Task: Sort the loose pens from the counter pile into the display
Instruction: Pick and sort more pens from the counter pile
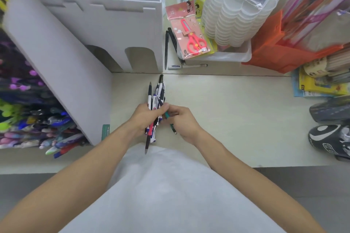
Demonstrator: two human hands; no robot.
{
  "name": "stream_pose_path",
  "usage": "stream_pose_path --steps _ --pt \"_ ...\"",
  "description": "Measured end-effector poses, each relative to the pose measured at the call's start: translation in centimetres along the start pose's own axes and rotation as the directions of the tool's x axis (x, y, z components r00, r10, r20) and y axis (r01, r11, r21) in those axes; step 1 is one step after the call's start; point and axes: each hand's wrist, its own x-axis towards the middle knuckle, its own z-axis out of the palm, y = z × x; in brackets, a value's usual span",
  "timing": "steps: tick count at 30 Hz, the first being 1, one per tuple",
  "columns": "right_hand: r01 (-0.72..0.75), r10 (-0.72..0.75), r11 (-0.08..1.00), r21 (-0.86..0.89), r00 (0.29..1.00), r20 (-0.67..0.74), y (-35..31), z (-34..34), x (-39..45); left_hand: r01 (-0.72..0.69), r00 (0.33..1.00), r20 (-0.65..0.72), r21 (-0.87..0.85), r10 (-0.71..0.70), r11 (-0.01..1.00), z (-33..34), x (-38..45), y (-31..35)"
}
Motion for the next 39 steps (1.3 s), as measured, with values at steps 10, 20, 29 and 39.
stream_pose_path --steps 10,20,29,39 --pt "0.126 -0.294 0.892 -0.435 0.891 -0.345 -2.8 -2.3 2.6 -0.023 0.985 -0.17 -0.09 0.008 0.996 -1.4 -0.7 -0.3" --pt "0.015 -0.497 0.438 -0.899 0.837 -0.228 -4.4 -3.7 10.8 0.032 0.981 -0.187 -0.142 -0.059 0.989 -3.6 -1.8 -0.8" --pt "0.049 -0.534 0.177 -0.983 0.844 -0.054 -4.4 -1.2 11.2 0.06 0.974 -0.216 -0.072 -0.074 0.996 -4.1 -1.7 -1.5" --pt "0.227 -0.597 0.083 -0.97 0.791 0.134 -3.2 -1.9 11.0 0.041 0.956 -0.285 -0.089 -0.065 0.995 -4.0 -1.8 -2.2"
